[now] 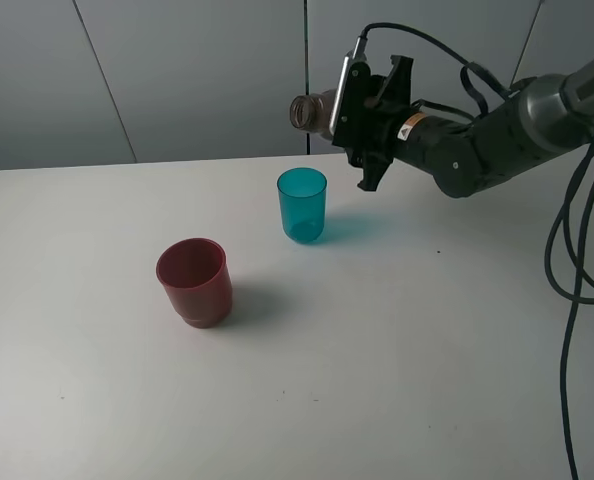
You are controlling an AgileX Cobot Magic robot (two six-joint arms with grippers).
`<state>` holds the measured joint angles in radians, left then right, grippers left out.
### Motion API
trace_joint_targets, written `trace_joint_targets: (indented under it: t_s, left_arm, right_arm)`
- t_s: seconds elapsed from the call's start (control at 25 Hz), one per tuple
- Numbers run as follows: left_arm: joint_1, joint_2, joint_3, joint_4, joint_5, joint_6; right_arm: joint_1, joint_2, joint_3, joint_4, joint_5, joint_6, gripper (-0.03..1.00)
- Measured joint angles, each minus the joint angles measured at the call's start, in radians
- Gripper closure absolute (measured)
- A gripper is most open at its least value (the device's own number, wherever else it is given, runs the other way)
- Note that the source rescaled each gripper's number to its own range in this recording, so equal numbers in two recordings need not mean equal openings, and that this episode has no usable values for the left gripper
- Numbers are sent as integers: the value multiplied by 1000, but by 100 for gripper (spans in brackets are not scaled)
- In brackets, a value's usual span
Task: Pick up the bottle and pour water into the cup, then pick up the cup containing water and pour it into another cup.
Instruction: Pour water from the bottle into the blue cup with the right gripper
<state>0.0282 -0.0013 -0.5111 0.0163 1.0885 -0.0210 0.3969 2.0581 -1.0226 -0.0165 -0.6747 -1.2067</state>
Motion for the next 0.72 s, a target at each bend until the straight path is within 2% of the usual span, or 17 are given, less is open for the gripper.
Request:
trace_joint_targets:
  t_s: [0.24, 0.44, 0.72]
  left_arm:
    - [0, 0, 0, 0, 0, 0]
    - [0, 0, 0, 0, 0, 0]
    - [0, 0, 0, 0, 0, 0]
  right_arm:
    - [1, 0, 0, 91, 0, -103, 96]
    - [1, 0, 0, 108, 0, -153, 96]
    - [1, 36, 0, 110, 6, -165, 96]
